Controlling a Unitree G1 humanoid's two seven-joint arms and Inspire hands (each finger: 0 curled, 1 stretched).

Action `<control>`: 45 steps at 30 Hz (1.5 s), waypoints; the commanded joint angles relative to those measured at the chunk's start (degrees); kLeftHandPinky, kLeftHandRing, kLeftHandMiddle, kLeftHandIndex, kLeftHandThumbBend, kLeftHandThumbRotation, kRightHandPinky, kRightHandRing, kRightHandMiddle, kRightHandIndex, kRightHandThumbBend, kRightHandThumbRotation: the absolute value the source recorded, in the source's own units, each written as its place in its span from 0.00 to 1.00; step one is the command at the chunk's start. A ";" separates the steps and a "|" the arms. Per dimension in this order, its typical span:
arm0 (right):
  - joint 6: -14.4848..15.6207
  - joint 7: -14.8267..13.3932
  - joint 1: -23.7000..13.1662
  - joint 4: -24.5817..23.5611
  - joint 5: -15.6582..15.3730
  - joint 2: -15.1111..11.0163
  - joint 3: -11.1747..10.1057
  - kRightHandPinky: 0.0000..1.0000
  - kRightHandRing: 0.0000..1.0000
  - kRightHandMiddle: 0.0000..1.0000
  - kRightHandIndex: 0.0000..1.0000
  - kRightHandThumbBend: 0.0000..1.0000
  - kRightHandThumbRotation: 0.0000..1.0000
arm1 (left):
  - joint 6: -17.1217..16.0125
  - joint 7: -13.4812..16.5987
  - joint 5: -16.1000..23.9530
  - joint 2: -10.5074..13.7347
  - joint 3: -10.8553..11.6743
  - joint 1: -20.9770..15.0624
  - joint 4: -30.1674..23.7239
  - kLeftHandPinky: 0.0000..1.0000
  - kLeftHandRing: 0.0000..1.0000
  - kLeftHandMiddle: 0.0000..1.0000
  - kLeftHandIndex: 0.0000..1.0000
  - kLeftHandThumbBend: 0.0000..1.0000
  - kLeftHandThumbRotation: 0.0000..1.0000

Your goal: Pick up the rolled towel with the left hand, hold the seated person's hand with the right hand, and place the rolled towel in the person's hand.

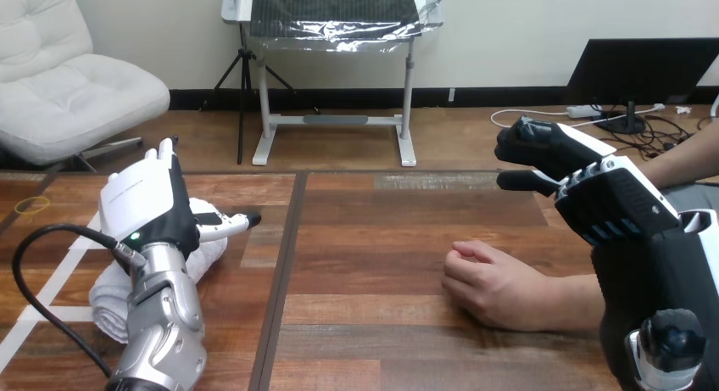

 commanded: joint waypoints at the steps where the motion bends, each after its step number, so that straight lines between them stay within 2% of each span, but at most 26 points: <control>1: 0.02 -0.26 -2.94 -0.89 0.43 -0.03 -0.28 0.72 0.80 0.80 0.78 0.96 1.00 | 0.34 0.18 -0.34 0.84 -0.42 -5.57 0.58 0.99 0.95 0.95 0.96 0.99 0.44; 25: -0.20 -0.42 -3.20 -0.92 -0.09 0.11 -0.45 0.72 0.80 0.80 0.78 0.95 1.00 | 0.55 0.53 -1.77 1.48 -1.02 -8.15 4.63 1.00 0.94 0.95 0.96 0.98 0.45; 45: -0.54 -0.05 -3.37 -0.44 0.53 -0.12 -0.60 0.72 0.80 0.80 0.78 0.96 1.00 | 2.61 -0.80 -2.83 1.39 -0.81 -9.49 6.20 1.00 0.96 0.97 0.97 0.98 0.45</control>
